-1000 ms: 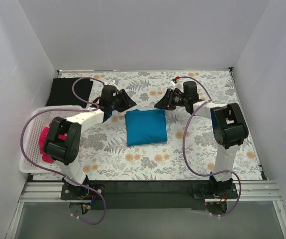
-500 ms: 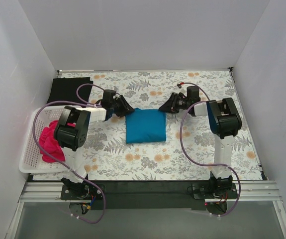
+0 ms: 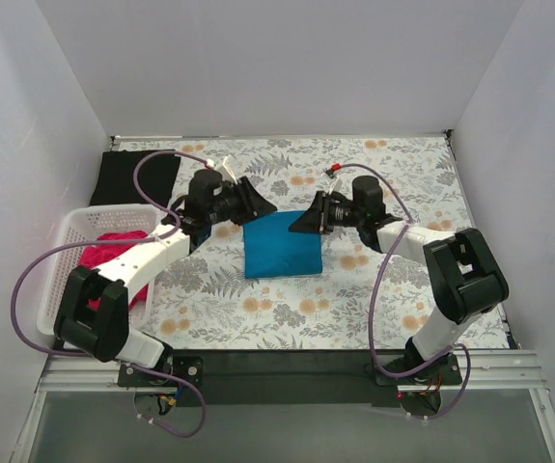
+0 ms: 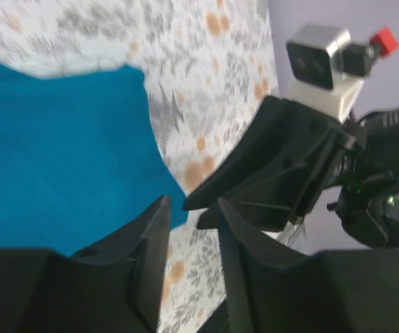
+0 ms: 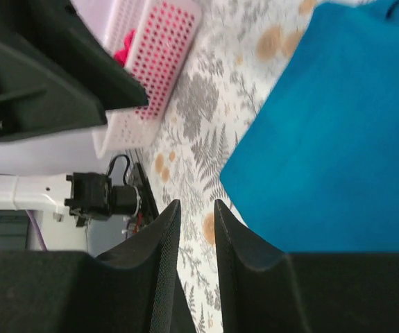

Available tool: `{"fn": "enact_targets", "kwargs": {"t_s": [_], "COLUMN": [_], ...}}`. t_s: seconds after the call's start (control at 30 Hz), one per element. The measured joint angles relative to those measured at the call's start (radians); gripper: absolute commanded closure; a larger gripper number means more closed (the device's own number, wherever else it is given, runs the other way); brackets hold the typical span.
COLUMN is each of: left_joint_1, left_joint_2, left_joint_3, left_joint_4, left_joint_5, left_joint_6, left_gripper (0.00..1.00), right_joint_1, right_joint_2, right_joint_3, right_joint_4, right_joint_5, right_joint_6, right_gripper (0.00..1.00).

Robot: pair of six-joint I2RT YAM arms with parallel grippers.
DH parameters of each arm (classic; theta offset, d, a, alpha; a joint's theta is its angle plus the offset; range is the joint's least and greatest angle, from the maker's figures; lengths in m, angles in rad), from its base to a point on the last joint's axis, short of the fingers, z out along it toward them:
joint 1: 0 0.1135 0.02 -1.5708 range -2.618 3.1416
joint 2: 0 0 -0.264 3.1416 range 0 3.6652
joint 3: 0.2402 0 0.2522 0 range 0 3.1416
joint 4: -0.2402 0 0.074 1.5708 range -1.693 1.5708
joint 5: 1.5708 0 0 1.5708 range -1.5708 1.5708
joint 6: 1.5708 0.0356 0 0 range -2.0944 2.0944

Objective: Fold and stack the t-shirts
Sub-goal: Fold the tshirt

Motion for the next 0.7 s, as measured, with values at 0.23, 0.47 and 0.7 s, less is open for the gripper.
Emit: {"fn": "enact_targets", "kwargs": {"t_s": [0.23, 0.47, 0.7], "left_joint_1": [-0.101, -0.059, -0.053], "left_joint_2": [0.195, 0.266, 0.107], "left_joint_3": [-0.101, -0.191, -0.213], "left_joint_4": [0.002, 0.006, -0.042], "left_joint_5": [0.024, 0.033, -0.001], "left_joint_6": [-0.05, -0.135, -0.143], "left_gripper": [0.9, 0.88, 0.73], "right_joint_1": [0.014, -0.096, -0.095], "right_joint_2": [0.165, 0.233, 0.108], "right_joint_3": [-0.119, -0.217, -0.225], "right_joint_4": [0.012, 0.047, 0.024], "right_joint_5": [-0.015, -0.076, -0.066], "right_joint_6": [-0.029, -0.047, -0.042], "right_gripper": [0.78, 0.81, 0.8]}}
